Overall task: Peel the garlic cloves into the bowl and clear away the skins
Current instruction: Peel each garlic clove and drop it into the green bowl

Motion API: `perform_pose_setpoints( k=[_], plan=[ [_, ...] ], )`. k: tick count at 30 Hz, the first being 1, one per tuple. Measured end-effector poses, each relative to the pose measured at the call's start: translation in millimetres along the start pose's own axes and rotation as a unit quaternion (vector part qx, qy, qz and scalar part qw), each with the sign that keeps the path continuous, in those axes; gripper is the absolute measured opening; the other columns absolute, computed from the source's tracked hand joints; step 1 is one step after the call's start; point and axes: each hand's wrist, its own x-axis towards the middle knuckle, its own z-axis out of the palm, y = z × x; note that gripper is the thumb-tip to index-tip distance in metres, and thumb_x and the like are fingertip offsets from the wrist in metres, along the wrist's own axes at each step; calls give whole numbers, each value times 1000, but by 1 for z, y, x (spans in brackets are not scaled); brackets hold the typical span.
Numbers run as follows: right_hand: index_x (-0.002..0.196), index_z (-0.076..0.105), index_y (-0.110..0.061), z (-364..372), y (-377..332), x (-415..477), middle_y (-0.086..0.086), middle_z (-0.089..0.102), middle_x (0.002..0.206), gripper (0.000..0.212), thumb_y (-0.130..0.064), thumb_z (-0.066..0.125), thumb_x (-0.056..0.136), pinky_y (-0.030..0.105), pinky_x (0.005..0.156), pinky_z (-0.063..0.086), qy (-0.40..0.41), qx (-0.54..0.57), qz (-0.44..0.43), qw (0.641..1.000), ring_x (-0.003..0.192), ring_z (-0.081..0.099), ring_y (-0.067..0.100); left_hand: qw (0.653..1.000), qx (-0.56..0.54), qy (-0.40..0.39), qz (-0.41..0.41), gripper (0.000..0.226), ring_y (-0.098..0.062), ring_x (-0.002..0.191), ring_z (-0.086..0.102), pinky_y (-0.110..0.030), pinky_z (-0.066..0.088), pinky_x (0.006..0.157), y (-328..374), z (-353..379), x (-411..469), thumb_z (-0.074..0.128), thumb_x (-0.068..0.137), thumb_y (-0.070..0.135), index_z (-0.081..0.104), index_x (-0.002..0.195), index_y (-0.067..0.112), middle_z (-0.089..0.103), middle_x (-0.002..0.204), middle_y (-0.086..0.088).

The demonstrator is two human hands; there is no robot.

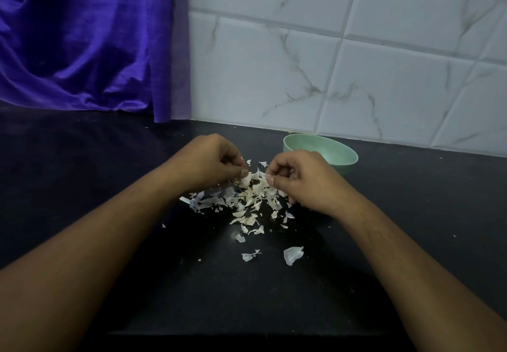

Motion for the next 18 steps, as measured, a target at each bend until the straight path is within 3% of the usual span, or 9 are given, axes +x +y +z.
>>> perform_pose_setpoints(
  k=[2, 4, 7, 9, 13, 18],
  plan=[
    [95, 73, -23, 1, 1, 0, -6, 69, 79, 8, -15, 71, 96, 9, 55, 39, -3, -12, -2, 1000, 56, 61, -6, 1000, 23, -5, -6, 10, -4, 64, 73, -25, 59, 67, -2, 2, 1, 74, 96, 22, 79, 93, 30, 78, 74, 6],
    [102, 73, -25, 3, 0, 1, -7, 69, 84, 8, -28, 74, 94, 12, 59, 39, 3, -15, -8, 1000, 61, 59, -7, 999, 36, -6, -9, 23, -4, 67, 74, -29, 62, 73, -4, 4, 3, 68, 97, 13, 79, 98, 33, 78, 76, 5],
    [117, 69, -31, 12, -1, 0, -8, 66, 87, 42, -58, 75, 86, 28, 66, 49, -16, -54, -7, 998, 72, 60, 2, 999, 49, 7, -7, 20, -1, 71, 73, -28, 60, 78, -5, 4, 3, 75, 91, 14, 81, 100, 31, 77, 77, 10],
    [121, 67, -34, 23, -4, 1, -11, 58, 87, 48, -67, 69, 86, 33, 71, 50, -35, -118, -21, 992, 81, 59, 10, 998, 50, 25, -8, 14, 0, 70, 71, -29, 59, 77, -6, 4, 3, 82, 86, 19, 81, 94, 31, 75, 72, 14],
    [104, 72, -30, 34, -5, 8, -7, 64, 88, 22, -49, 68, 92, 39, 74, 54, -13, -120, -39, 992, 85, 63, 16, 997, 62, 43, -6, 8, 4, 63, 65, -27, 55, 69, -9, 8, 4, 85, 83, 28, 79, 87, 33, 71, 66, 19],
    [89, 76, -26, 29, -4, 7, -6, 69, 74, 5, -31, 78, 89, 31, 62, 52, 2, -39, -20, 999, 62, 61, 6, 995, 98, 3, -1, 12, -3, 77, 66, -34, 58, 78, -9, 14, 3, 83, 84, 38, 81, 96, 35, 73, 81, 14]
  ],
)
